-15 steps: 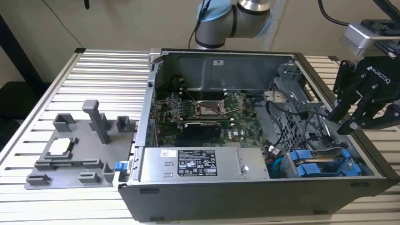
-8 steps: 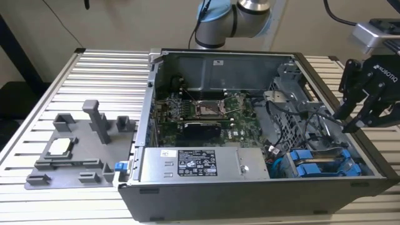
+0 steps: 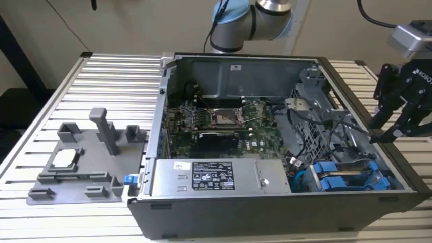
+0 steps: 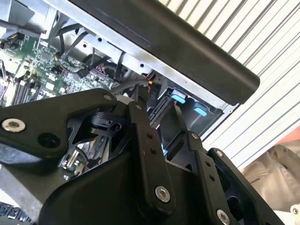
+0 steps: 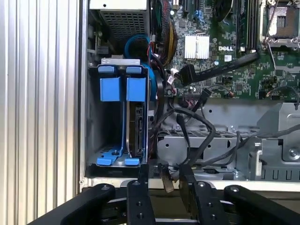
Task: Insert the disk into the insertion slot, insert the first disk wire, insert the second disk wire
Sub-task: 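Insert the first disk wire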
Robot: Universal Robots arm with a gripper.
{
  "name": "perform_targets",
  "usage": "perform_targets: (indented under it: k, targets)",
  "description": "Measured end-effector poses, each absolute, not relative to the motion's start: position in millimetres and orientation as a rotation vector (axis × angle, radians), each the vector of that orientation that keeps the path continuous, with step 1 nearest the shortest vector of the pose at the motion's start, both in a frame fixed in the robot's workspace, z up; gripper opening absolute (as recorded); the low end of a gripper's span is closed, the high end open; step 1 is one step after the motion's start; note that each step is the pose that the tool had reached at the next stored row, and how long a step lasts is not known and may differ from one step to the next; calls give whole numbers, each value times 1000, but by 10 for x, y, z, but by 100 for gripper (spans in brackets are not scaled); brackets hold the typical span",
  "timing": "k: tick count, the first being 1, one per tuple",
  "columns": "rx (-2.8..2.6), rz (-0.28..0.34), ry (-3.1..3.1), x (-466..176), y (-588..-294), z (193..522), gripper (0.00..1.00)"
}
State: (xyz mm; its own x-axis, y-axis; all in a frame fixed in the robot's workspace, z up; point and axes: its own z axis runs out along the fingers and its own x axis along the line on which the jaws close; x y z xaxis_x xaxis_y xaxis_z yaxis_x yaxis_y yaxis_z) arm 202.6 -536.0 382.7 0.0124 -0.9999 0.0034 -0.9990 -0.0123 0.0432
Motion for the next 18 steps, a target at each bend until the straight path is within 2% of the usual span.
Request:
perform_targets:
  k: [18]
  targets:
    - [2282, -37, -2112, 2072, -5360, 3818, 40]
